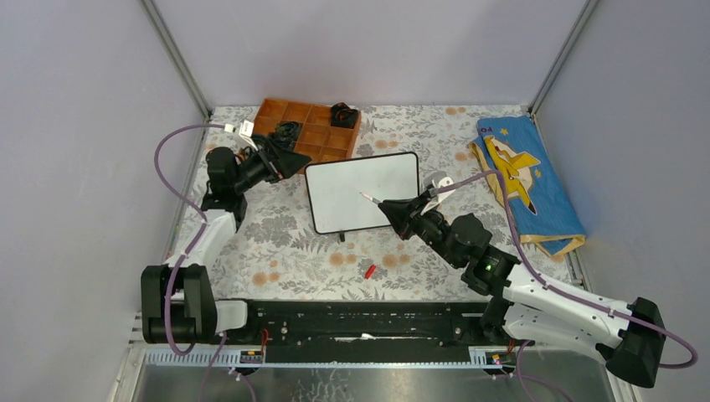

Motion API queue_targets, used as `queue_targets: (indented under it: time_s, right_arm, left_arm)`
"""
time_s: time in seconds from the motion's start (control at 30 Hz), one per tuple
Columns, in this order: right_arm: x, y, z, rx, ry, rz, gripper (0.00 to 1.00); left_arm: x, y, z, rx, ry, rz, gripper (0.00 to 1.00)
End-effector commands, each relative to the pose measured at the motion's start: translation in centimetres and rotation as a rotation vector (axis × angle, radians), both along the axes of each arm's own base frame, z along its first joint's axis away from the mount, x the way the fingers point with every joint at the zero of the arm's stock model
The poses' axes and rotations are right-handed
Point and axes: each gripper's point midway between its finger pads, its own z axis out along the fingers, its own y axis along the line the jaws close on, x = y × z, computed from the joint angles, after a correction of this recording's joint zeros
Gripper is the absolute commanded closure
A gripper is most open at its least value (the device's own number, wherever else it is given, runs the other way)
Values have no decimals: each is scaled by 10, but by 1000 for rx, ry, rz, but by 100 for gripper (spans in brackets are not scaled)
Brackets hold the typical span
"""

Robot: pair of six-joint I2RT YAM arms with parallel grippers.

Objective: Write a sentence on the whiteboard

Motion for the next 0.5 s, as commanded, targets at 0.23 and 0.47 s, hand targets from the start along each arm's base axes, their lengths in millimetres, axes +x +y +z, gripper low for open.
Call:
queue_targets:
  time_s: [0.23, 0.47]
  right_arm:
    - [-15, -10, 30, 56, -65, 35, 100]
    - [-17, -8, 30, 72, -63, 48, 100]
  left_arm:
    - [23, 6, 36, -7, -87, -44, 1]
    - [27, 65, 52, 127, 15, 387, 2]
